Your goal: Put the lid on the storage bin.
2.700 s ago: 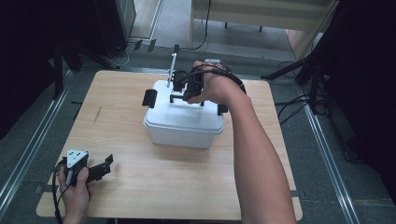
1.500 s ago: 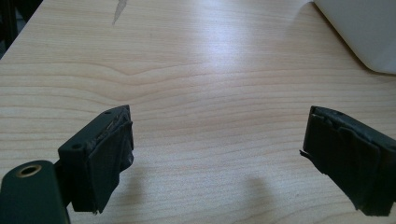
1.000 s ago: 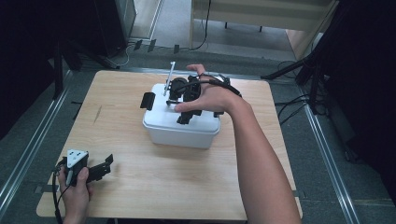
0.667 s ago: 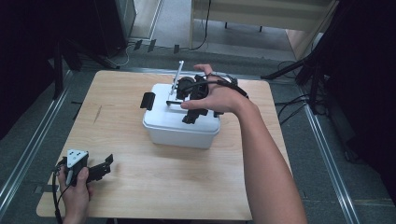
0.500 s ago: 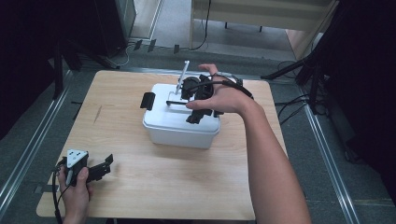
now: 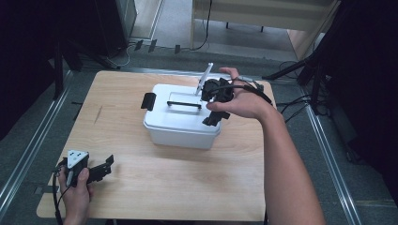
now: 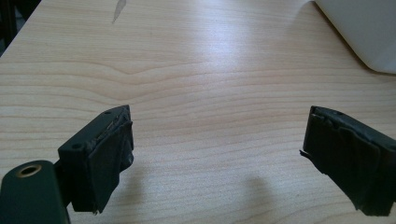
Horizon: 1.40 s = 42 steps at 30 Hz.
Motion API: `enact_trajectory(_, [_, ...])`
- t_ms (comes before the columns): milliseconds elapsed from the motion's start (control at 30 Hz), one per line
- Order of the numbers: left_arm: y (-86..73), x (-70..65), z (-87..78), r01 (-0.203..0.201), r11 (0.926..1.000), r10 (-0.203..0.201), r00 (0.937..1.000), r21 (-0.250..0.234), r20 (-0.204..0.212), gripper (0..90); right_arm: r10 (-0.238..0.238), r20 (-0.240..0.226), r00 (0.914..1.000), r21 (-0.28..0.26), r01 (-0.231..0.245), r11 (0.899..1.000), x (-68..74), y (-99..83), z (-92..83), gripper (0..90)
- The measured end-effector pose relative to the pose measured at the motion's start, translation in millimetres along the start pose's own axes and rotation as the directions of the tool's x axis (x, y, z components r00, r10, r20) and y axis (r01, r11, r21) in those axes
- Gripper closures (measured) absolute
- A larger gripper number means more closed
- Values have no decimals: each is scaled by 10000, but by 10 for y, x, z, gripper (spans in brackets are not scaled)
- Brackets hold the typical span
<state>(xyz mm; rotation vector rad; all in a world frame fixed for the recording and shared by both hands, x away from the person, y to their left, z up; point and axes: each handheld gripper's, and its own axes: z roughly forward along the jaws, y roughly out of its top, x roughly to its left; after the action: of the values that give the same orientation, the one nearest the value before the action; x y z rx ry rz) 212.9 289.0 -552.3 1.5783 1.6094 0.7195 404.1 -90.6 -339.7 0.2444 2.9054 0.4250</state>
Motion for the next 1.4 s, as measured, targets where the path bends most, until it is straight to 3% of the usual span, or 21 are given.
enact_trajectory(567, [-2,-5,0,-41,10000,41,10000,-35,-17,86,880,91,9961,9,-880,9961,7,-578,-49,0])
enact_trajectory(867, [-2,-7,-1,-30,10000,30,10000,-24,-20,87,1071,188,9941,101,-1073,9942,68,-822,-9,0])
enact_trajectory(1100, [-3,-7,-3,-50,10000,50,10000,-9,-17,87,1503,351,9880,-224,-1495,9885,148,-1058,98,0])
enact_trajectory(1400, [-4,-6,-3,-44,10000,44,10000,3,-4,87,2053,301,9782,-806,-2023,9760,358,-1378,267,0])
